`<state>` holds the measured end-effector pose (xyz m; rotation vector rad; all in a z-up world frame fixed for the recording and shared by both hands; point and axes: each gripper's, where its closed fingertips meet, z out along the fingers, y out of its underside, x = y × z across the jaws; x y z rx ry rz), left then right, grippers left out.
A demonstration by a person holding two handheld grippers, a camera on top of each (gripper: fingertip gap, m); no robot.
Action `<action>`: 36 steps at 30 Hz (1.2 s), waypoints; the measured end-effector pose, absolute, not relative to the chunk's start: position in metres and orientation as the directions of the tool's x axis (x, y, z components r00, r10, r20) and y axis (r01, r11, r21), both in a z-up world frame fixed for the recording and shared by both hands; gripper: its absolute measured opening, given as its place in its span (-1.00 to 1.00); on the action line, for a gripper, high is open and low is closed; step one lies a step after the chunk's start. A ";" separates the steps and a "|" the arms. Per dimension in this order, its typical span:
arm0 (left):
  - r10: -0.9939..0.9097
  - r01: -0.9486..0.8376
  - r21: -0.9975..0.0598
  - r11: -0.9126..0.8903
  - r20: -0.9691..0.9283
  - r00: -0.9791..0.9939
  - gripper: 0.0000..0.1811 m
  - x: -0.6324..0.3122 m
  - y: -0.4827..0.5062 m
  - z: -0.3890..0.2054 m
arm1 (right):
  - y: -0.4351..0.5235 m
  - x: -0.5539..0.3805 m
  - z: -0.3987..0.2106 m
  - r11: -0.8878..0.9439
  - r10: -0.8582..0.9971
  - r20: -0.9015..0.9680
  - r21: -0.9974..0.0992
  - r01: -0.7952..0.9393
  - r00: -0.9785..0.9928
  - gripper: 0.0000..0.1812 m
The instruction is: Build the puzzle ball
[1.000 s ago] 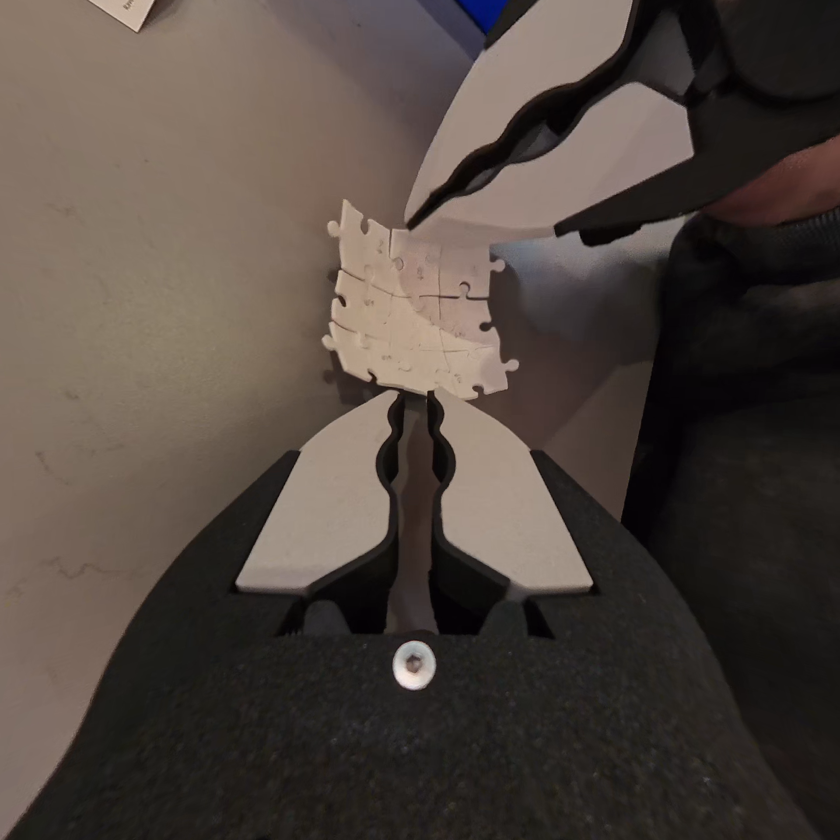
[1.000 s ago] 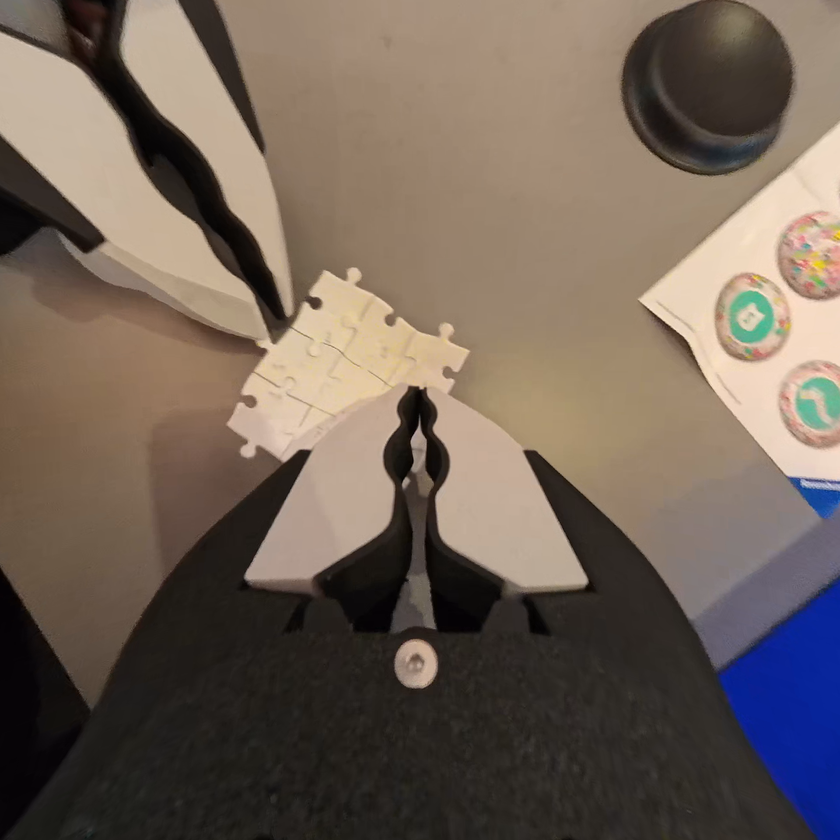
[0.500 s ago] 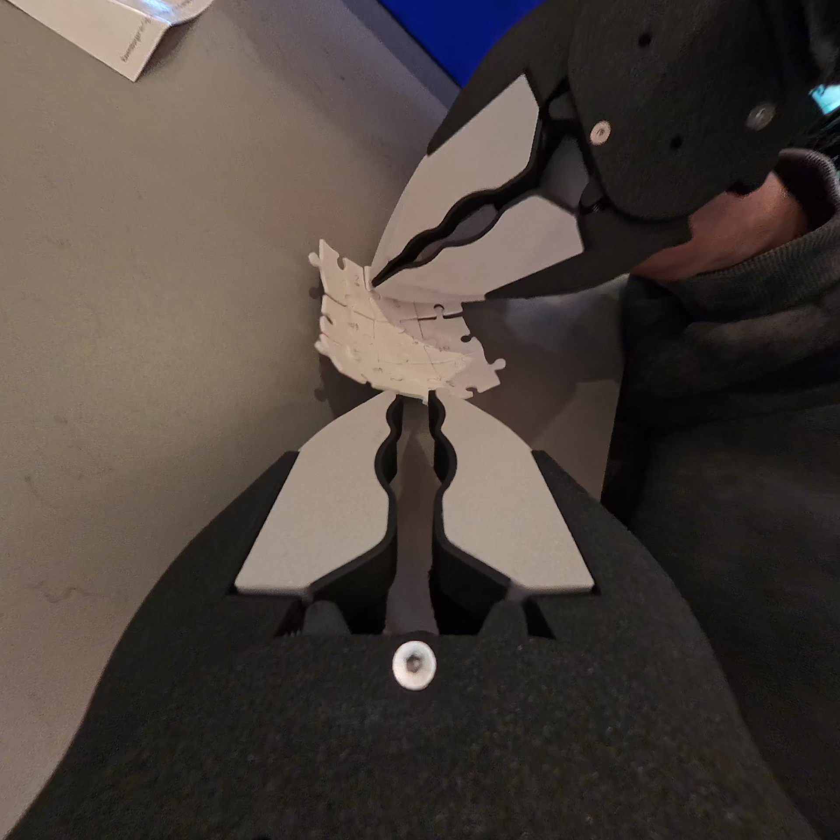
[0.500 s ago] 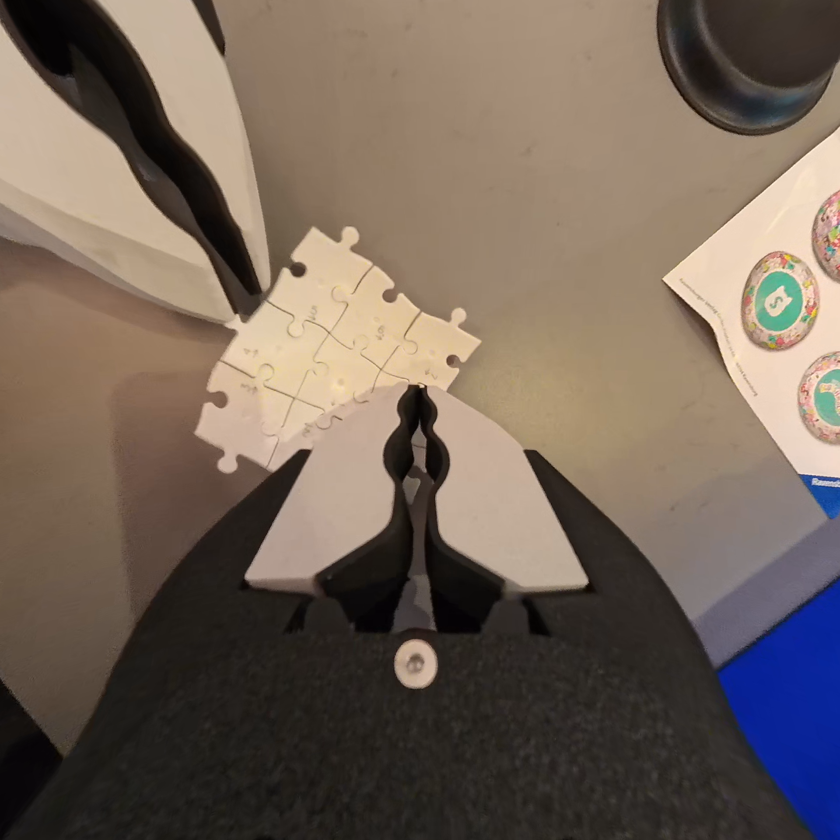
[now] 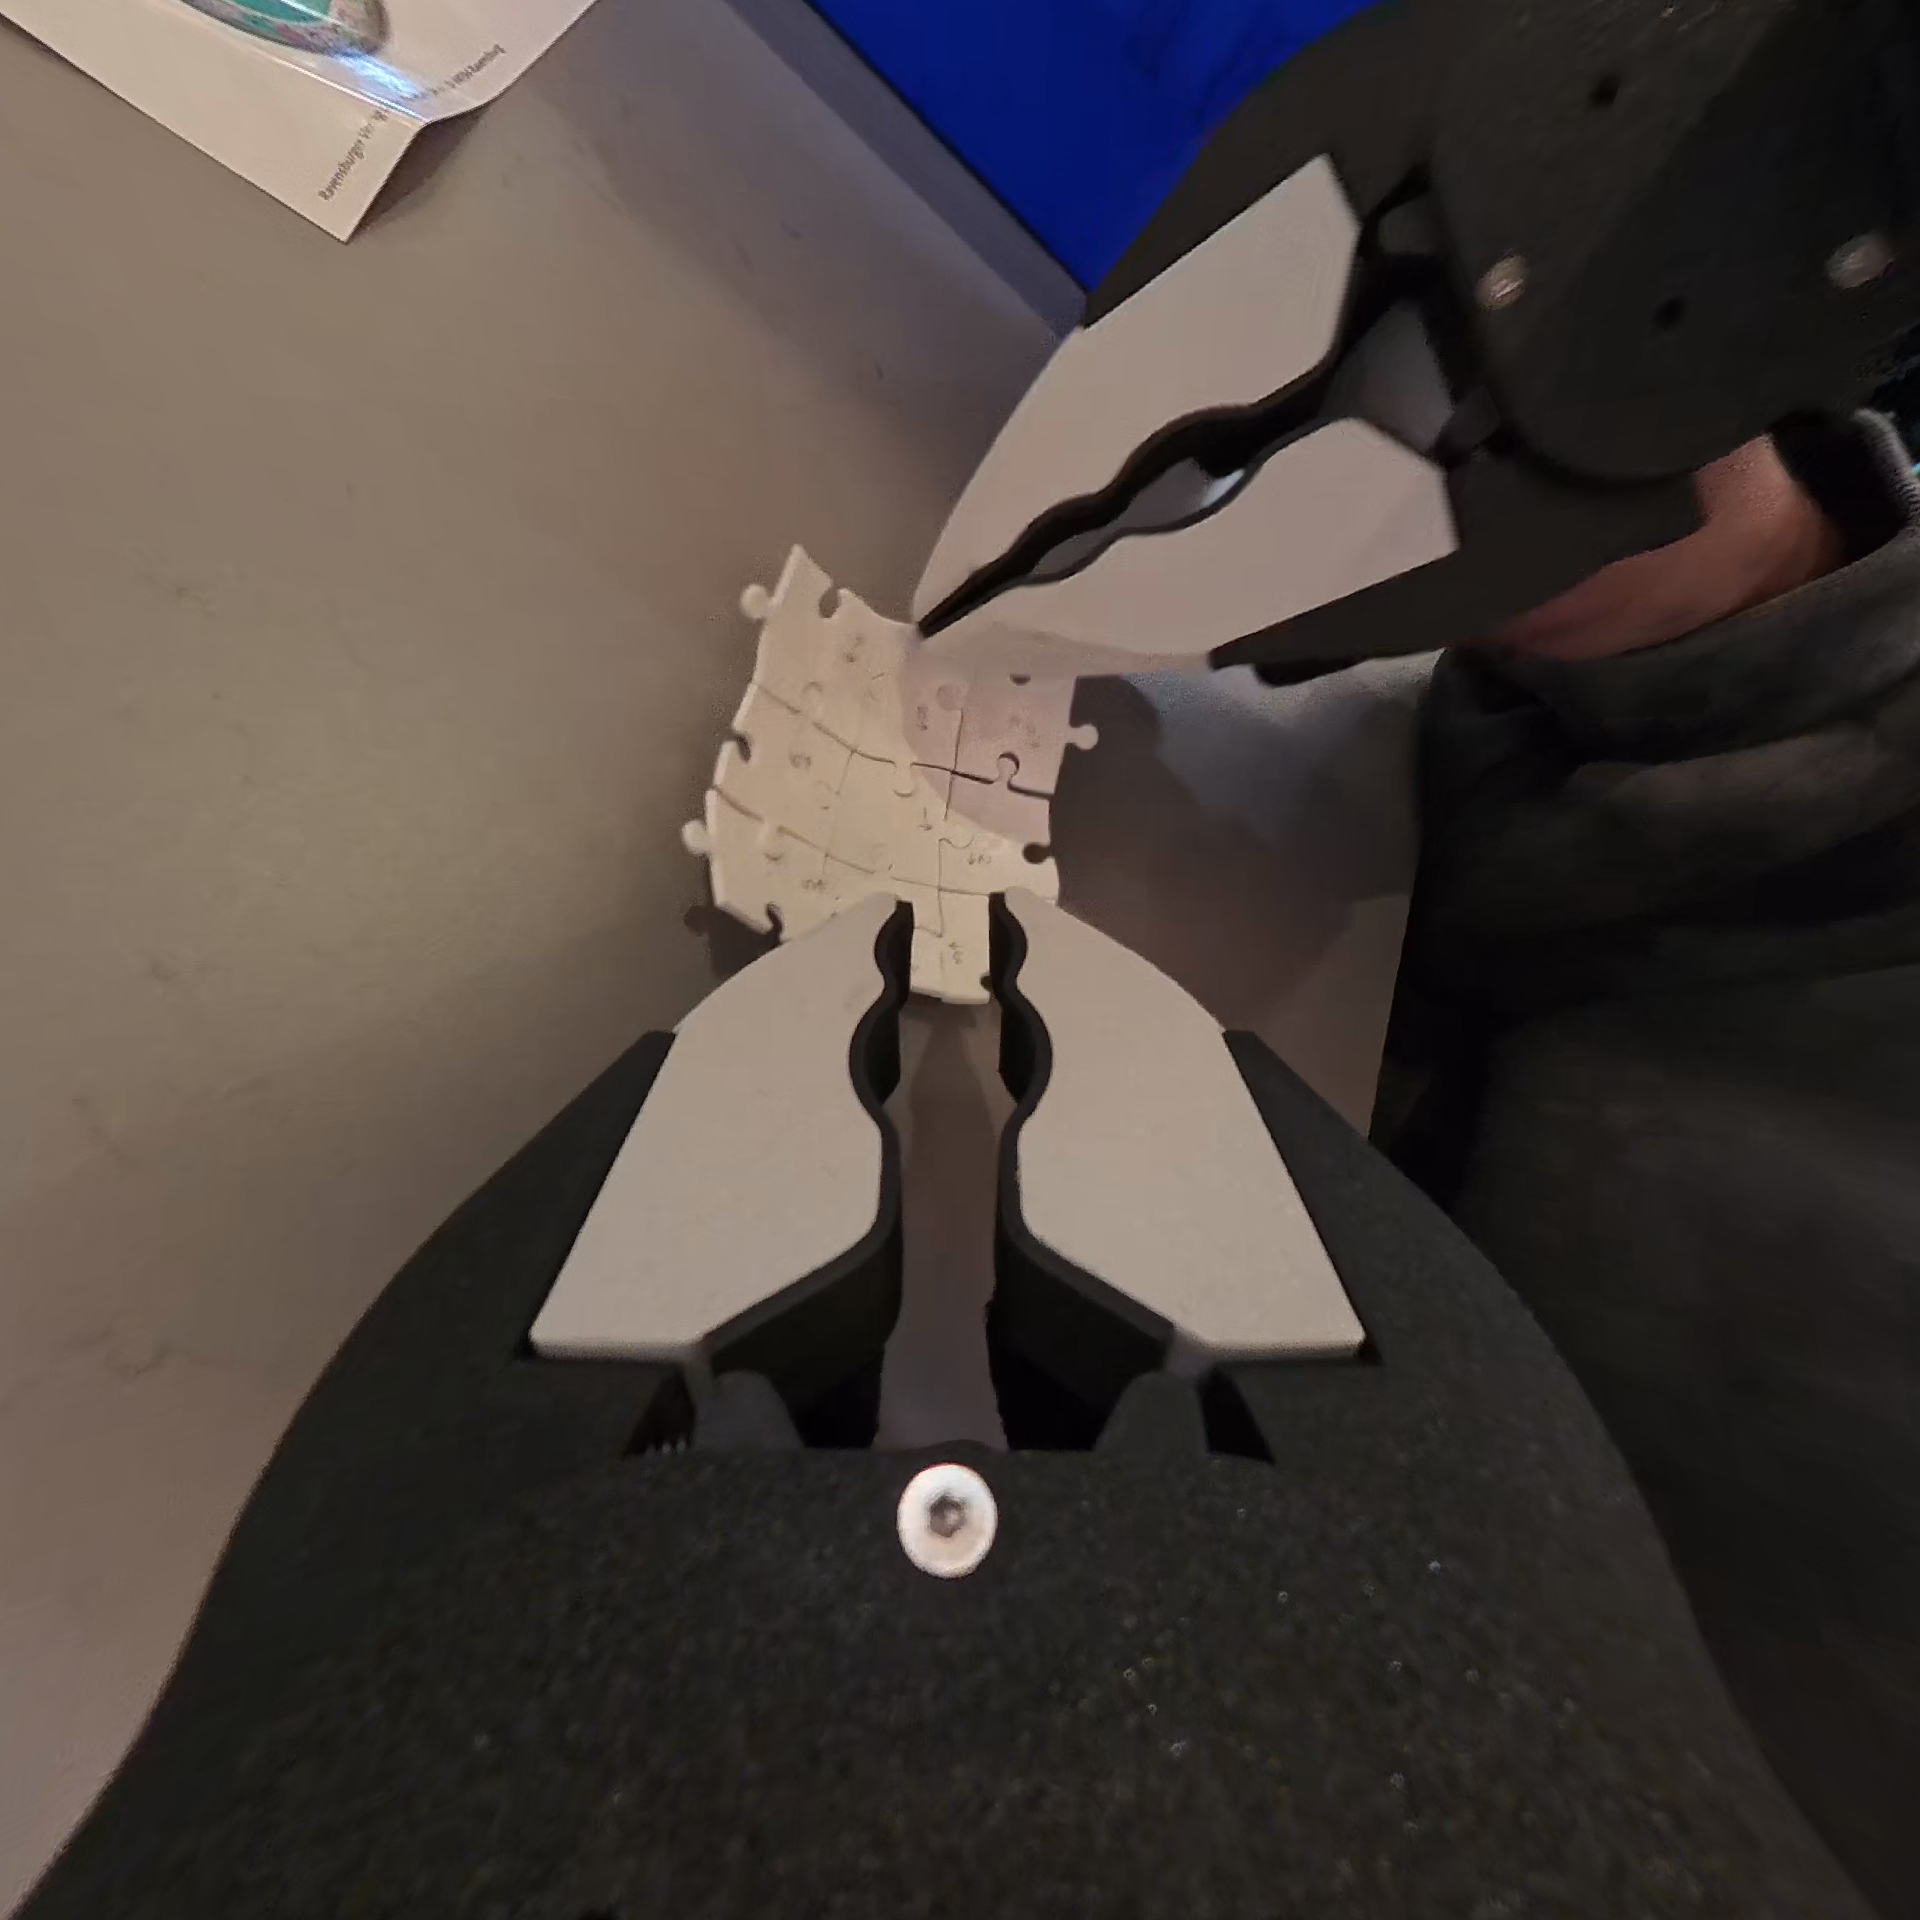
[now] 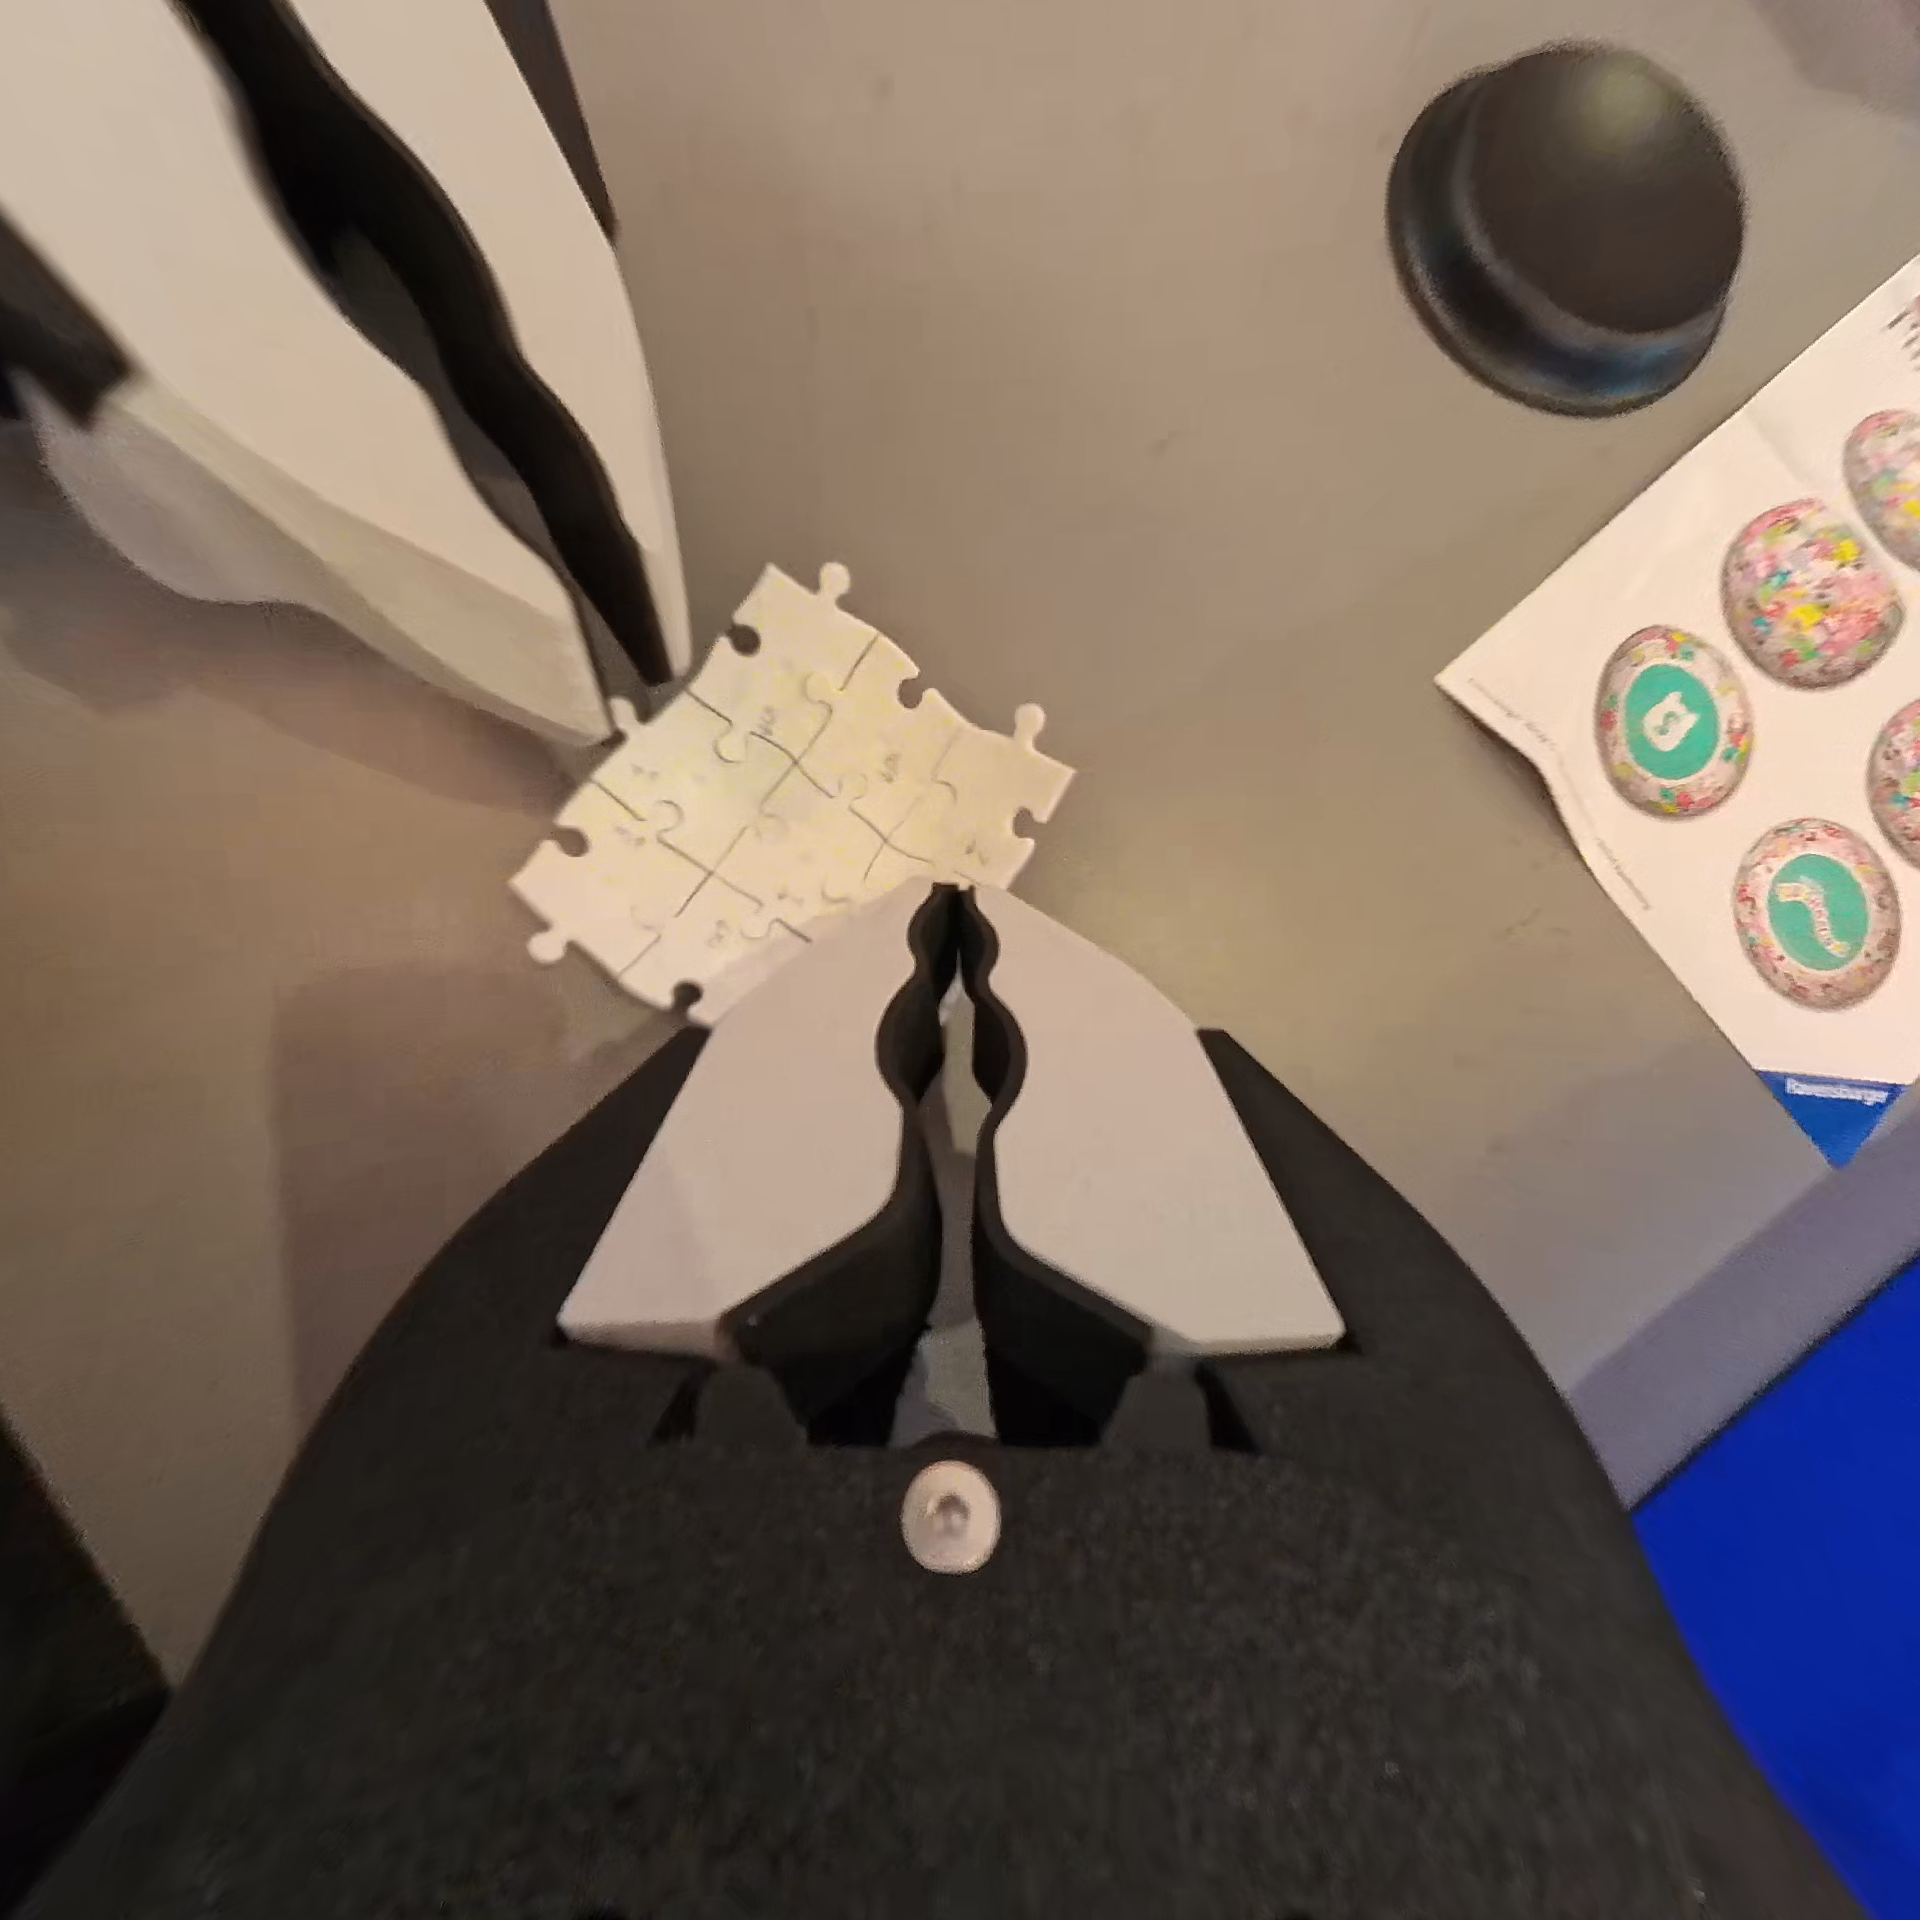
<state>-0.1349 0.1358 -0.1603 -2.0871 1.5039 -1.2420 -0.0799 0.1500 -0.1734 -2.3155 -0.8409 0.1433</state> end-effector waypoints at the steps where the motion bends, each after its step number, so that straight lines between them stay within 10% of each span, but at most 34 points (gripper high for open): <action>1: -0.876 -0.633 -0.652 -0.416 0.475 0.086 -0.85 -0.135 0.135 -0.161 | 0.147 -0.079 -0.168 -0.569 0.604 0.103 -0.639 0.518 0.790 -1.00; 36: -0.883 -0.649 -0.641 -0.410 0.458 0.105 -0.83 -0.160 0.126 -0.167 | 0.123 -0.092 -0.195 -0.673 0.596 0.103 -0.477 0.565 0.796 -1.00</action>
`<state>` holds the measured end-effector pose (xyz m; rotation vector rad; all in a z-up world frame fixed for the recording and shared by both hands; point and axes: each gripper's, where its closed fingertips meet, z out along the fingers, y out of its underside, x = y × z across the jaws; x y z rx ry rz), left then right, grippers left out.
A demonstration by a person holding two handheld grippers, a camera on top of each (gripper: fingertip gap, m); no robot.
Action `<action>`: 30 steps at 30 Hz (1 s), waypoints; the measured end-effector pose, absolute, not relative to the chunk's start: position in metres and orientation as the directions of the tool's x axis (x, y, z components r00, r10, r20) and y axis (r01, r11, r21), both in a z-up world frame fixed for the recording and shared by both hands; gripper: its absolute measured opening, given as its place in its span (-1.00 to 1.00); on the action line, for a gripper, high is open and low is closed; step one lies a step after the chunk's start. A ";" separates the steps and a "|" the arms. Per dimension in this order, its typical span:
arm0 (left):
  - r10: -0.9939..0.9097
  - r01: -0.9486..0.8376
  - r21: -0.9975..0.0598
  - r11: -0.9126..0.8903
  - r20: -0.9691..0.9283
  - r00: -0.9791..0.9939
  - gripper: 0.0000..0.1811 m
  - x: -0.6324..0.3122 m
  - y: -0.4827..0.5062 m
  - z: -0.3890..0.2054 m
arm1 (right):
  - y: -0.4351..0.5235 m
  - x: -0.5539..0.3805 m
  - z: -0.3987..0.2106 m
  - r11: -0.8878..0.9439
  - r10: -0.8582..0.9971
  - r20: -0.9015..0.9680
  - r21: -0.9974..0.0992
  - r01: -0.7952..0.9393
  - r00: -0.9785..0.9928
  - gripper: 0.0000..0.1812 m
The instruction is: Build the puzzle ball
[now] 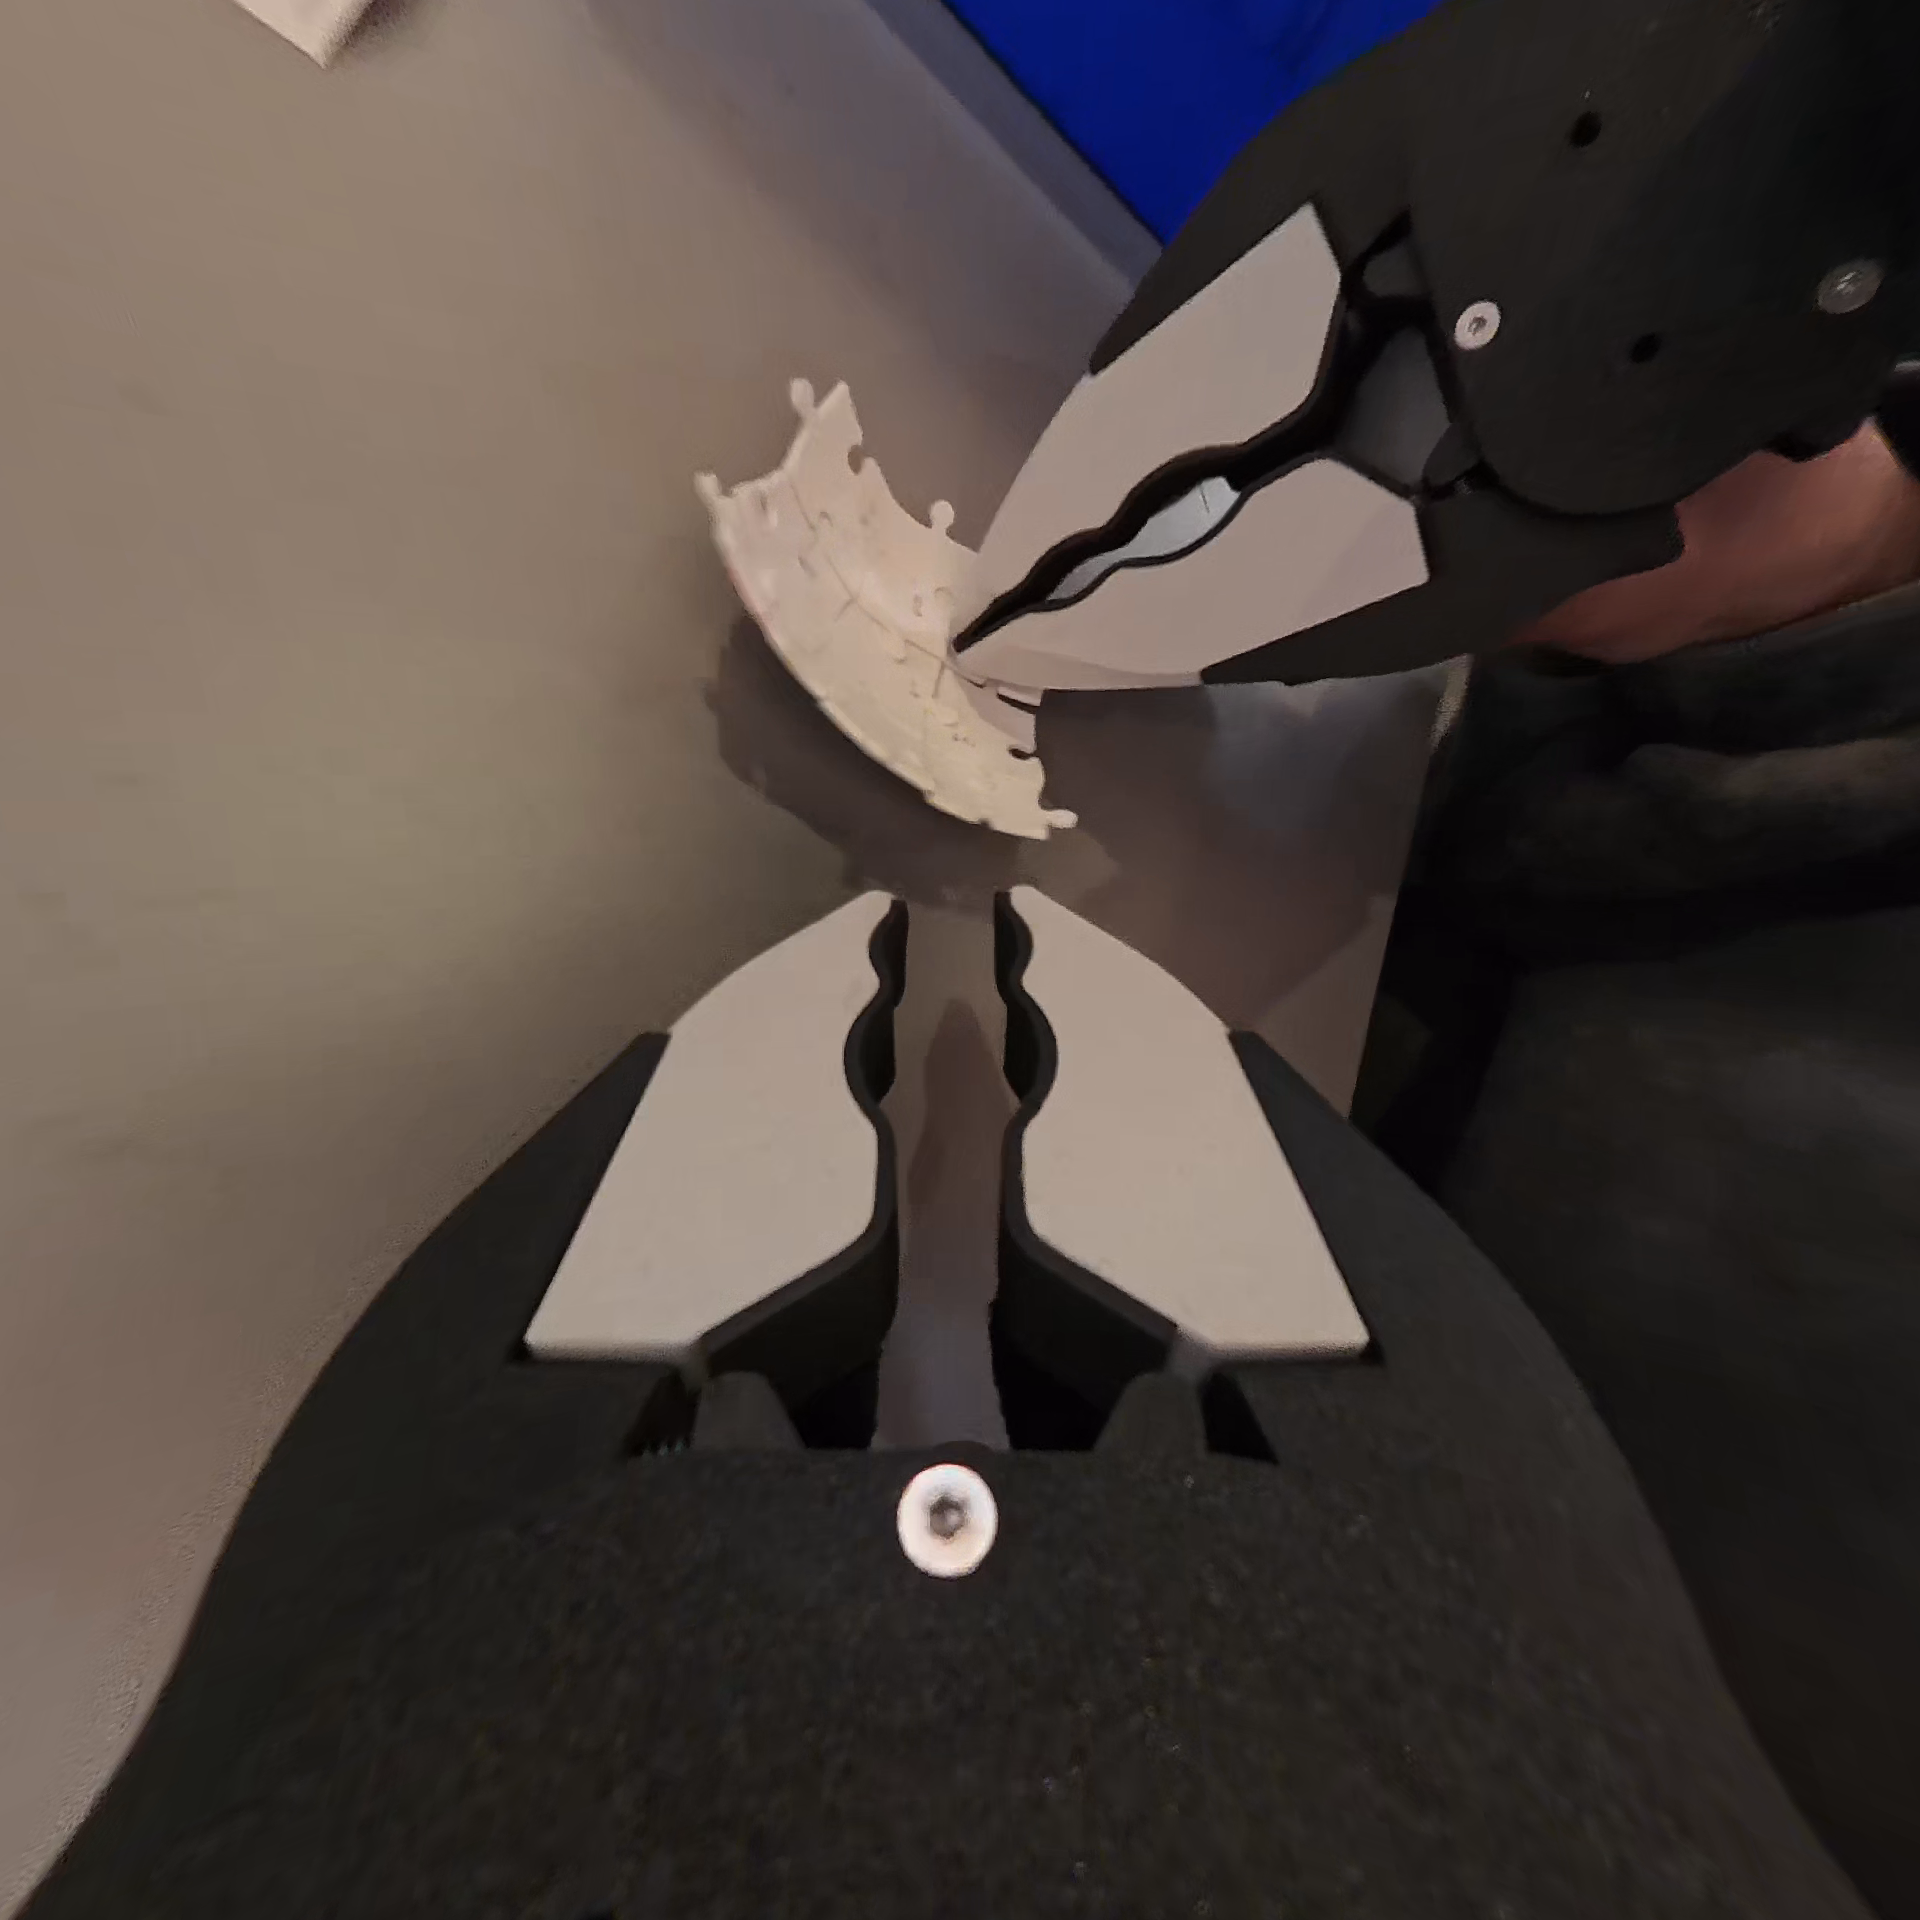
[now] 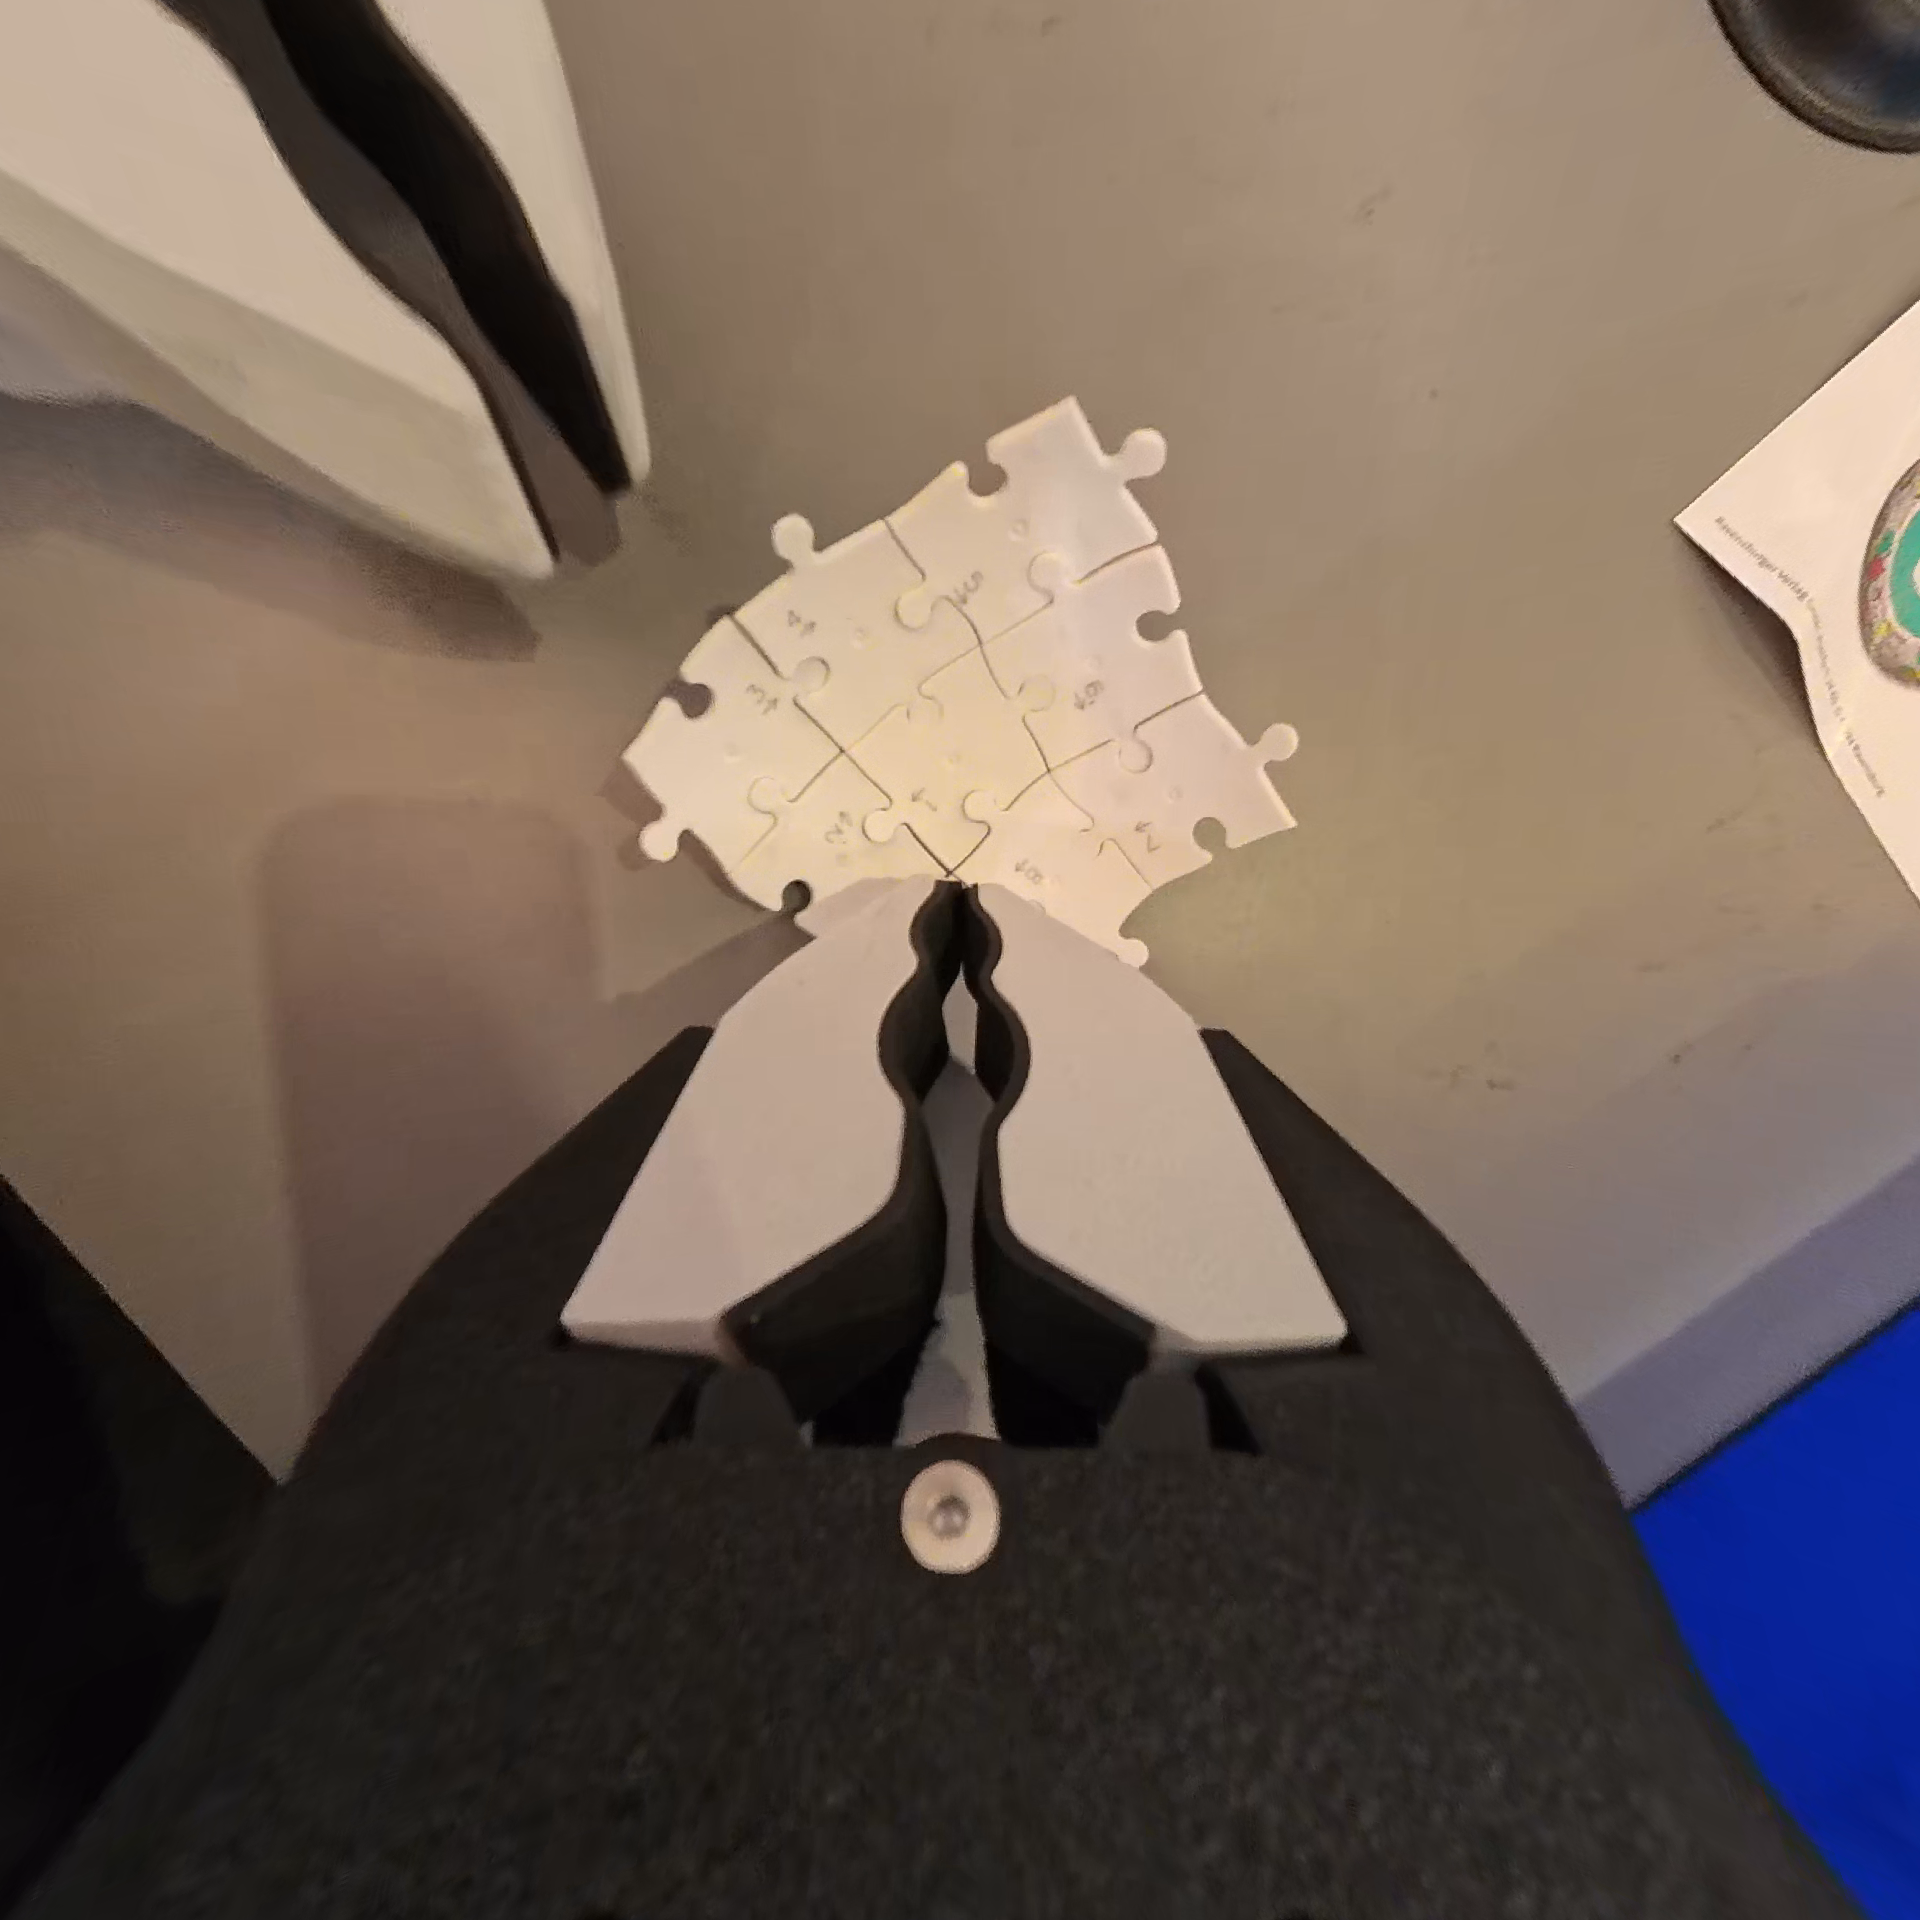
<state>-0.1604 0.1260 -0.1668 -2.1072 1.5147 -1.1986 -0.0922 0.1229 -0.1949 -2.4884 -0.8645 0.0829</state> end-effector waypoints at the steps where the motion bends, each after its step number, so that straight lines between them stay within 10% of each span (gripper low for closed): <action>1: -0.868 -0.654 -0.627 -0.423 0.487 0.094 -0.83 -0.159 0.121 -0.169 | 0.122 -0.093 -0.194 -0.670 0.596 0.093 -0.489 0.558 0.797 -1.00; 30: -0.887 -0.711 -0.610 -0.350 0.461 0.041 -0.80 -0.135 0.101 -0.180 | 0.110 -0.086 -0.191 -0.685 0.549 0.002 -0.572 0.451 0.836 -1.00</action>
